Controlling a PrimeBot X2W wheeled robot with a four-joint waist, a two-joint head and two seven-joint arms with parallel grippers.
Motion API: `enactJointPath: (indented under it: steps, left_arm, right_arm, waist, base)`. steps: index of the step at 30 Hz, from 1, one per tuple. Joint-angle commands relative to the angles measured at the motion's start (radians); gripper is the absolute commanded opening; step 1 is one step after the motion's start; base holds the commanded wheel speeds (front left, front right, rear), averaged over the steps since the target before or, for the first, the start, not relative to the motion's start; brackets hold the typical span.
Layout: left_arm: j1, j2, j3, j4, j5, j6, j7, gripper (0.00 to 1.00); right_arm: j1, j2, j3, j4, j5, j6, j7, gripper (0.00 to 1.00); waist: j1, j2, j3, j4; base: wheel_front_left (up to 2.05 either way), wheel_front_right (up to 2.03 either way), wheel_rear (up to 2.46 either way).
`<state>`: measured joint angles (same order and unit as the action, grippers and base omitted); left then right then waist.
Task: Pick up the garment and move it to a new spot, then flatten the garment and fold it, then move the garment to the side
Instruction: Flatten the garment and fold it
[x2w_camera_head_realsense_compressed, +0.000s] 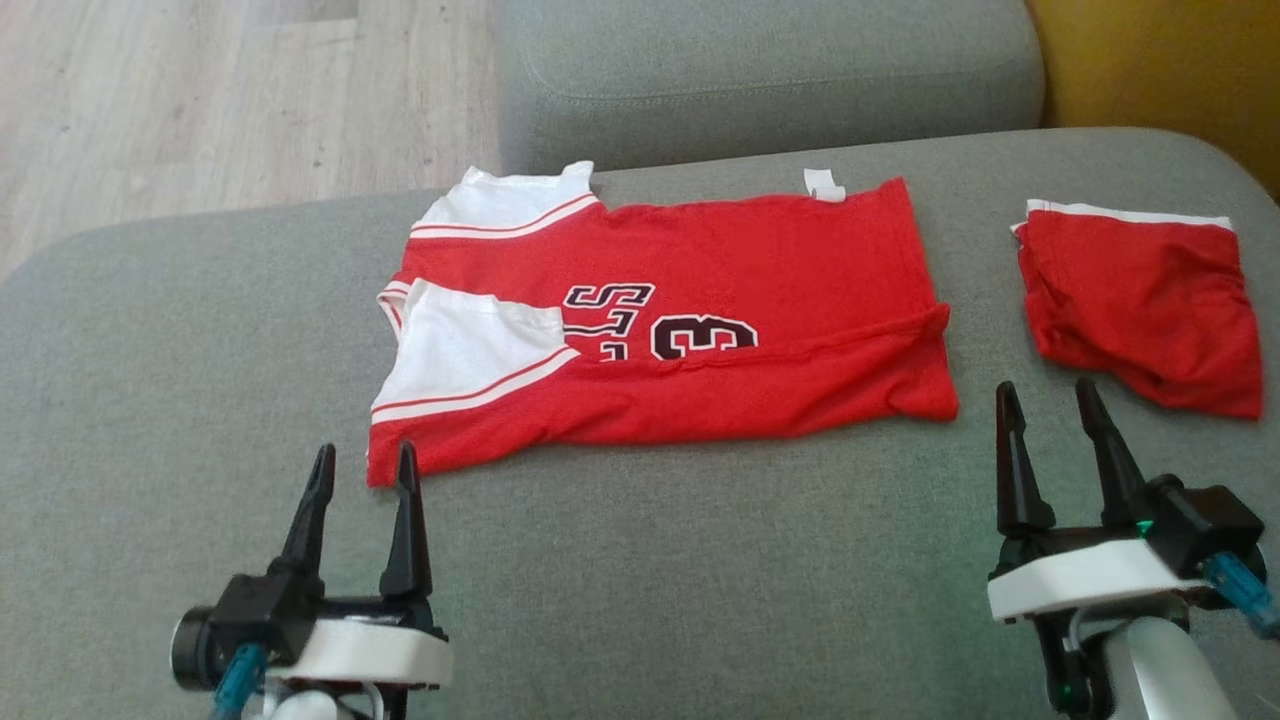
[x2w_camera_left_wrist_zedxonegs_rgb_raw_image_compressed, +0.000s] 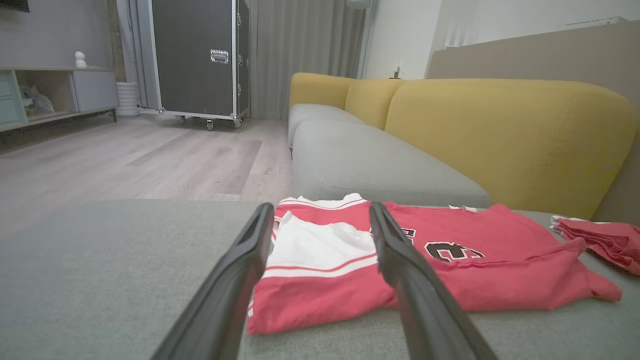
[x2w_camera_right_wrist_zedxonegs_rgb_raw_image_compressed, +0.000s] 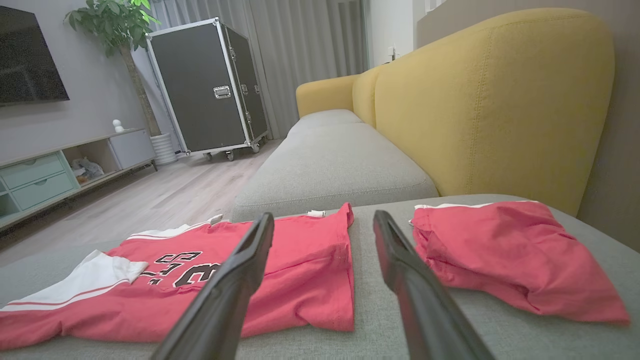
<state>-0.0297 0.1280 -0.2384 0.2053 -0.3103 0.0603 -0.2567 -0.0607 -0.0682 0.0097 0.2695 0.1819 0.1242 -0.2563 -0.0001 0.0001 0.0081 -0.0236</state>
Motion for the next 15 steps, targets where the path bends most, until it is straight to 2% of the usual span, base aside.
enactJointPath:
  steps: [1,3,5,10,15]
  left_arm:
    - [-0.045,-0.004,0.052,-0.014,0.011,-0.013,-0.005,1.00]
    - [-0.058,-0.019,0.064,0.020,0.017,-0.044,-0.005,1.00]
    - [-0.088,-0.027,0.074,0.058,0.034,-0.054,-0.005,1.00]
    - [-0.174,-0.042,0.124,0.173,0.046,-0.041,-0.005,1.00]
    - [-0.282,-0.043,0.140,0.368,0.035,-0.020,0.023,1.00]
  right_arm:
    - [-0.035,0.003,0.018,-0.043,-0.008,0.007,-0.005,1.00]
    - [-0.038,0.008,0.018,-0.053,-0.009,0.007,-0.005,1.00]
    - [-0.050,0.011,0.024,-0.062,-0.008,0.007,-0.005,1.00]
    - [-0.081,0.014,0.041,-0.074,-0.004,0.007,-0.005,1.00]
    - [-0.098,0.016,0.047,-0.082,0.009,0.007,-0.005,1.00]
  waist:
    - [0.0001,-0.0001,0.007,-0.004]
    - [0.0001,-0.0001,0.025,-0.008]
    - [0.0001,-0.0001,0.046,-0.011]
    - [0.0001,-0.0001,0.093,-0.030]
    - [0.0001,-0.0001,0.140,-0.053]
  base:
    - [0.00,0.00,0.00]
    - [0.00,0.00,0.00]
    - [0.00,0.00,0.00]
    - [0.00,0.00,0.00]
    - [0.00,0.00,0.00]
